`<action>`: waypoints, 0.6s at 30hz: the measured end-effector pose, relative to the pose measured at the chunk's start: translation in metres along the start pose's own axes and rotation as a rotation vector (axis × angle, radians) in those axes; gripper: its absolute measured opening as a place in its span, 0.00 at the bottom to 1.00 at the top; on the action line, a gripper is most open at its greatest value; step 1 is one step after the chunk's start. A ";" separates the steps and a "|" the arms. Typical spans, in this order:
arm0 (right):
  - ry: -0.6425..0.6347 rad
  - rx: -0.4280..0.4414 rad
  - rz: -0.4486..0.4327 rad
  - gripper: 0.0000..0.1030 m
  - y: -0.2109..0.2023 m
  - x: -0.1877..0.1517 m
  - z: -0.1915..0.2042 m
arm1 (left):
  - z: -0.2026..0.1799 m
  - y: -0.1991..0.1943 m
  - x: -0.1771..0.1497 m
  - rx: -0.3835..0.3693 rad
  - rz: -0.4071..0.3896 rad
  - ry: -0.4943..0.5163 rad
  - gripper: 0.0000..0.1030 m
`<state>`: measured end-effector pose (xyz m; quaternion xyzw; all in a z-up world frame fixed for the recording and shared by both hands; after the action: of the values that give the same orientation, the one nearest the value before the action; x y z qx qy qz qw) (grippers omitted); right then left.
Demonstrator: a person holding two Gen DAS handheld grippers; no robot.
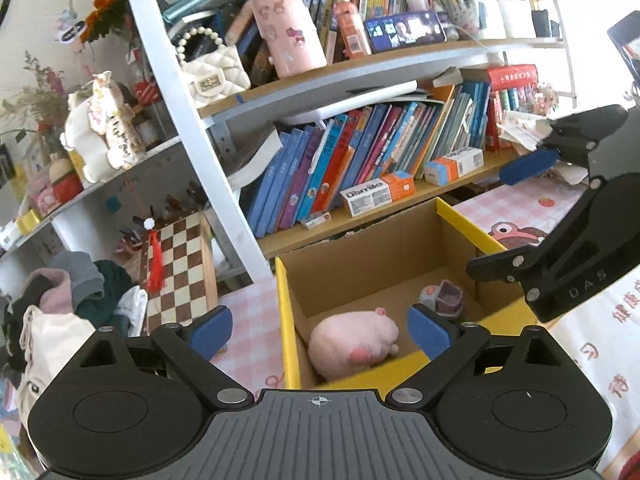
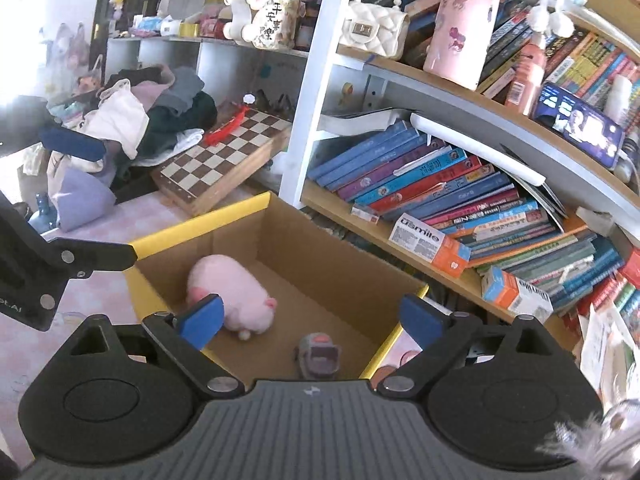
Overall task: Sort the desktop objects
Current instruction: 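Withdraw both grippers from the yellow box back over the table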
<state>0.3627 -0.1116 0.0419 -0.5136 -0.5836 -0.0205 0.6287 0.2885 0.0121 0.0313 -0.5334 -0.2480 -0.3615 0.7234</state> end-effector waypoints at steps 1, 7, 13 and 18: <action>0.007 -0.006 -0.002 0.93 -0.004 -0.002 0.004 | 0.001 -0.004 -0.003 -0.002 -0.004 -0.004 0.94; 0.057 -0.030 -0.023 0.95 -0.031 -0.017 0.031 | 0.005 -0.032 -0.022 -0.010 -0.031 -0.036 0.98; 0.137 -0.065 -0.045 0.97 -0.056 -0.033 0.053 | 0.009 -0.053 -0.046 -0.006 -0.035 -0.078 0.98; 0.203 -0.092 -0.042 0.97 -0.077 -0.056 0.072 | 0.009 -0.070 -0.071 -0.009 -0.023 -0.112 0.98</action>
<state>0.2454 -0.1324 0.0326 -0.5248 -0.5260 -0.1127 0.6597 0.1897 0.0268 0.0224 -0.5531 -0.2927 -0.3405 0.7018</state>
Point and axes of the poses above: each gripper's, at about its wrist camera, not at the fingertips, and y roughly the way its jaws point, z to its left, x to its top, the point moved 8 cm from there along y, roughly the way its jaws point, and after that the axes turned 7 degrees about z, right-handed, at the moved point
